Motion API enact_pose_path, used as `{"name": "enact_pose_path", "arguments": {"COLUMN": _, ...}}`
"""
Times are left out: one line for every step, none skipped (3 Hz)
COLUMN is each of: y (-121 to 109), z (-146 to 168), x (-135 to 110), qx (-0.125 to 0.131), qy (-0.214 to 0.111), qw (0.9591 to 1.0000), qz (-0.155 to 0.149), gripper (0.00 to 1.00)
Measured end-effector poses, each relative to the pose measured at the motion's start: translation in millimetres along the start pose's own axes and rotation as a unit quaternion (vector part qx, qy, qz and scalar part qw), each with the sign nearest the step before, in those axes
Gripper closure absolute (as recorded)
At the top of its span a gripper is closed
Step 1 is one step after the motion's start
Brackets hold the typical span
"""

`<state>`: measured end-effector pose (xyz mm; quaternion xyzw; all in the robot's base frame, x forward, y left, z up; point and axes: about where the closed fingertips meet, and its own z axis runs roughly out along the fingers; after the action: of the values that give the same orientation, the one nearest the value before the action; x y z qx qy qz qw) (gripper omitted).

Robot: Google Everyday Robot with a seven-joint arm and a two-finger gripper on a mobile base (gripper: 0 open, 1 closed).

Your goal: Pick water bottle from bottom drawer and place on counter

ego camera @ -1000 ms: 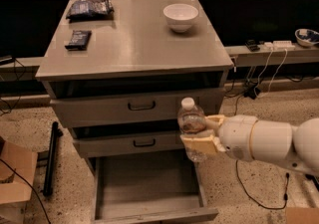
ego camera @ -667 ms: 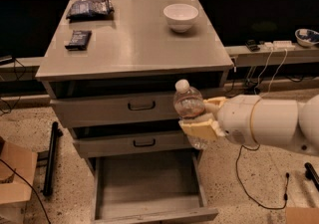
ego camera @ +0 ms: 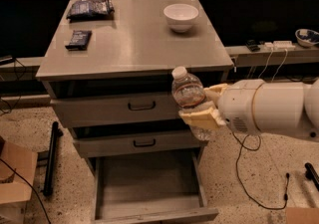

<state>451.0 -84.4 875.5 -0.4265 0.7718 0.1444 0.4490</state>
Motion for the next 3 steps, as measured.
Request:
{"name": "enact_pose_path", "arguments": {"y": -4.0, "z": 6.1, "x": -13.2, "qx": 0.006, "qy": 0.028, "qw": 0.9987, "qz": -0.041, "gripper": 1.00}}
{"name": "enact_pose_path", "arguments": {"y": -21.1, "z": 15.4, "x": -38.0, "qx": 0.020, "qy": 0.073, "qw": 0.9909, "qz": -0.111, "gripper": 1.00}}
{"name": "enact_pose_path", "arguments": {"y": -41.1, "z": 32.8, "x": -62.7, "qx": 0.022, "qy": 0.113, "qw": 0.9769, "qz": -0.180, "gripper": 1.00}}
